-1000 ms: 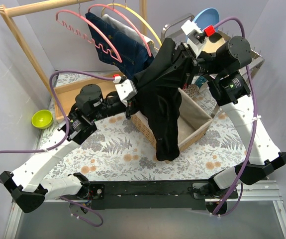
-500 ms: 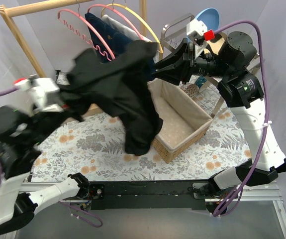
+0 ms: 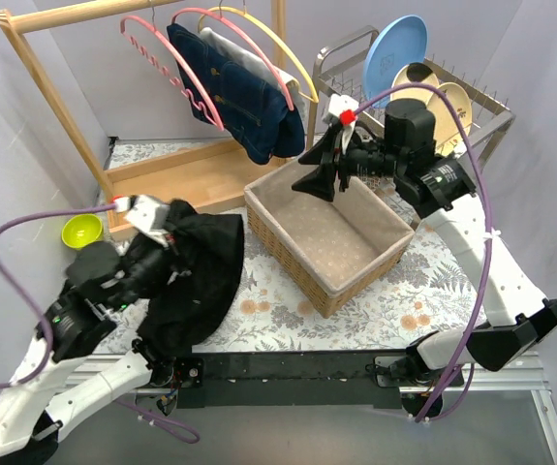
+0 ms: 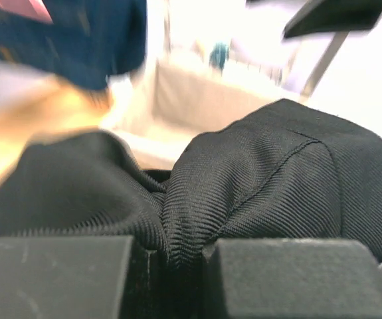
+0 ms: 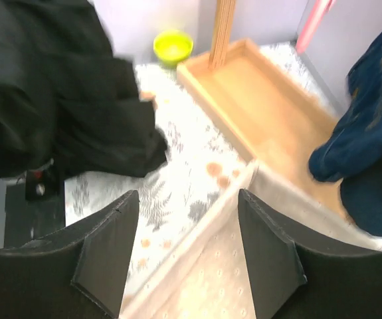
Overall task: Place the skirt on the hanger
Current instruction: Move the skirt to the center of the board, then grab a hanger with the left arm, then pass the hanger from the left arm to the right
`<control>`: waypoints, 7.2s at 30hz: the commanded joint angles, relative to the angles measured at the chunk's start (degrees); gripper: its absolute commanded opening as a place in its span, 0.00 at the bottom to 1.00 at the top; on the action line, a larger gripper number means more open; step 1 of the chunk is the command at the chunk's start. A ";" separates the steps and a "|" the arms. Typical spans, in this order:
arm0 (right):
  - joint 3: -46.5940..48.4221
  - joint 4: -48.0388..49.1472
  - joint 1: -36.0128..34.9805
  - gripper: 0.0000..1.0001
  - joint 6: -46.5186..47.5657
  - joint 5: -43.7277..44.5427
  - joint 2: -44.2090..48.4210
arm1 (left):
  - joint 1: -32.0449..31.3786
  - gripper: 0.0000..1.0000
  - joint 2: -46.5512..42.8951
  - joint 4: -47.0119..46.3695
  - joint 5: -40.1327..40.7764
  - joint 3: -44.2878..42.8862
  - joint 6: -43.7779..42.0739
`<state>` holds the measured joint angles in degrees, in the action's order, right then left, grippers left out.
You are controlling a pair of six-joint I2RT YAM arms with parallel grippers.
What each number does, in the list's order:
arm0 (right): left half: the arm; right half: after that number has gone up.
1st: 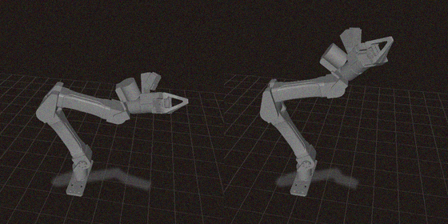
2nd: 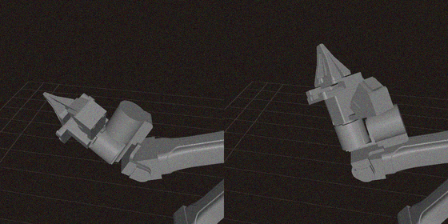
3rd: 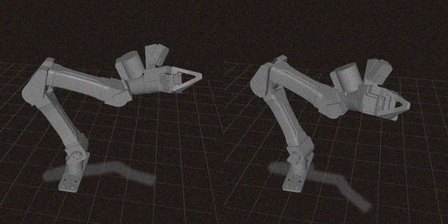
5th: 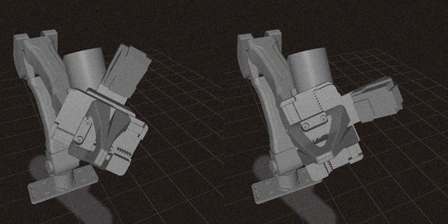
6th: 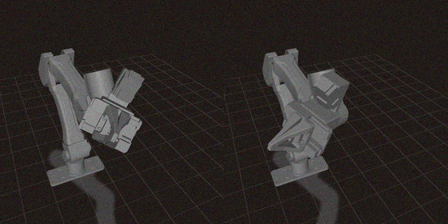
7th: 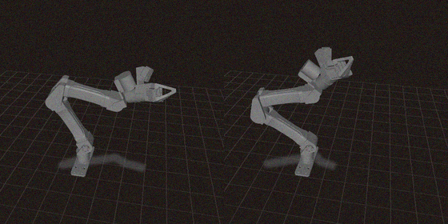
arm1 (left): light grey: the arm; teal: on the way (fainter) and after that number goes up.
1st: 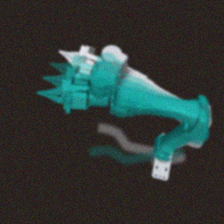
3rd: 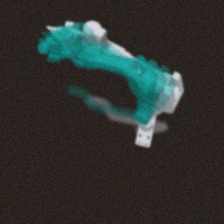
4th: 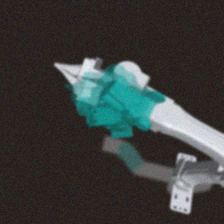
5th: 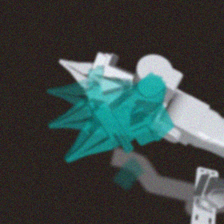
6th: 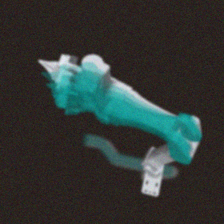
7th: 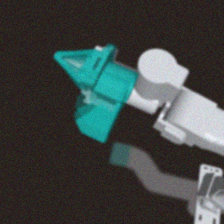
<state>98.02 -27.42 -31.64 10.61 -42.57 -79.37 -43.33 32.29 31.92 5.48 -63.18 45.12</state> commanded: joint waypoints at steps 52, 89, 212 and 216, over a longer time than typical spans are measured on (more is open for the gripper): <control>-22.87 -5.20 -13.28 0.68 24.11 0.47 3.96 | 0.26 0.93 17.79 -8.54 24.93 -8.00 11.76; -36.49 6.68 -10.55 0.68 16.90 -5.16 13.19 | 34.19 0.35 59.64 0.25 5.43 -53.98 9.11; 21.88 18.18 -20.92 0.01 -53.76 14.20 -31.20 | 33.05 0.48 -0.82 -16.64 -35.18 11.42 13.54; 17.13 21.18 -19.17 0.01 -51.59 7.25 -28.04 | 32.09 0.76 -2.94 -7.07 -34.84 5.97 0.29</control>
<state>117.78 -12.47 -52.80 -44.25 -26.30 -112.81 -10.17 32.14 18.09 -26.65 -50.59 60.51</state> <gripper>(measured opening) 0.075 0.698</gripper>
